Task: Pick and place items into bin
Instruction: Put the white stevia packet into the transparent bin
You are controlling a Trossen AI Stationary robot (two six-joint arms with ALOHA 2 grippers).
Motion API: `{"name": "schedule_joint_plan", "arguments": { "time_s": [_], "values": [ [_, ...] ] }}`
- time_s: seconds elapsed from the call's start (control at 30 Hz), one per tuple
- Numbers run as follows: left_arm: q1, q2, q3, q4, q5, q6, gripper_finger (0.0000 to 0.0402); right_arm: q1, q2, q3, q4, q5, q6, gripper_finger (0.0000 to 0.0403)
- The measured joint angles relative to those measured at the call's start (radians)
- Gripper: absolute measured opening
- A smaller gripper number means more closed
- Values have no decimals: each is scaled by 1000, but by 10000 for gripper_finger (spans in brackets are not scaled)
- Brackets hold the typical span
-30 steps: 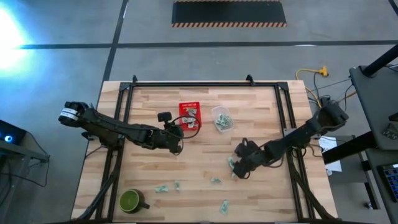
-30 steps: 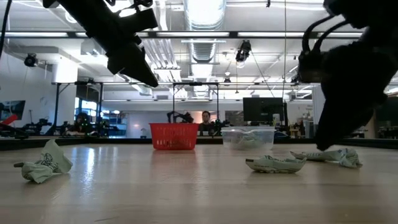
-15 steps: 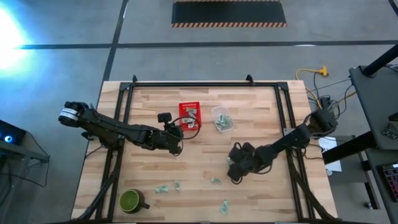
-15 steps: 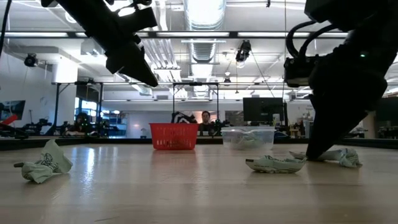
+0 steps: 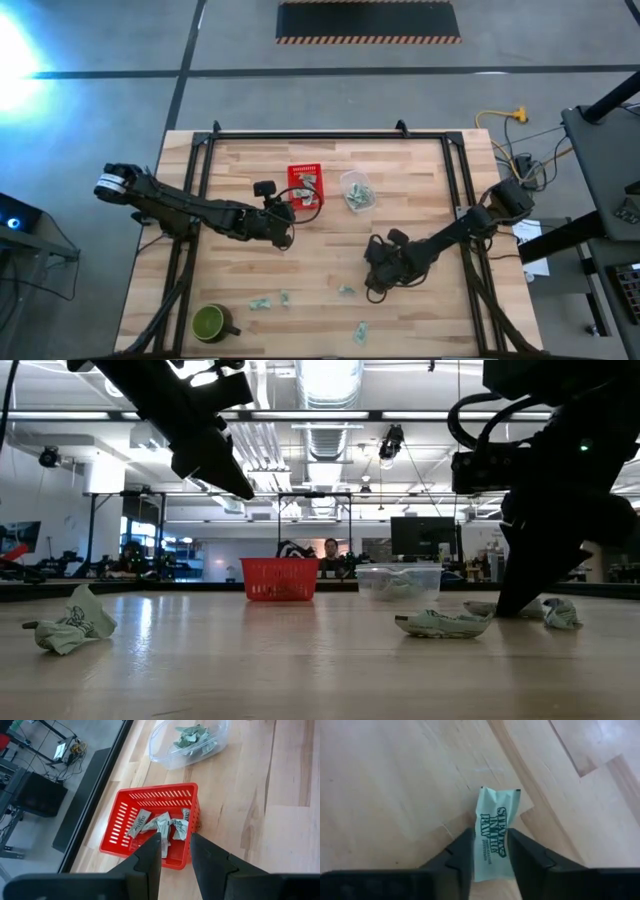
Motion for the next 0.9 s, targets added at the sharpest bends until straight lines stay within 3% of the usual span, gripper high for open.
{"name": "schedule_joint_plan", "arguments": {
  "time_s": [0.27,0.6,0.9],
  "values": [
    [-1,0,0,0,0,0,86,0,-3,-1,-3,16,-43,15],
    [-8,0,0,0,0,0,86,0,-44,31,-7,30,-166,9],
    [-13,0,8,1,0,0,86,-50,-191,39,-32,264,-398,9]
  ]
}}
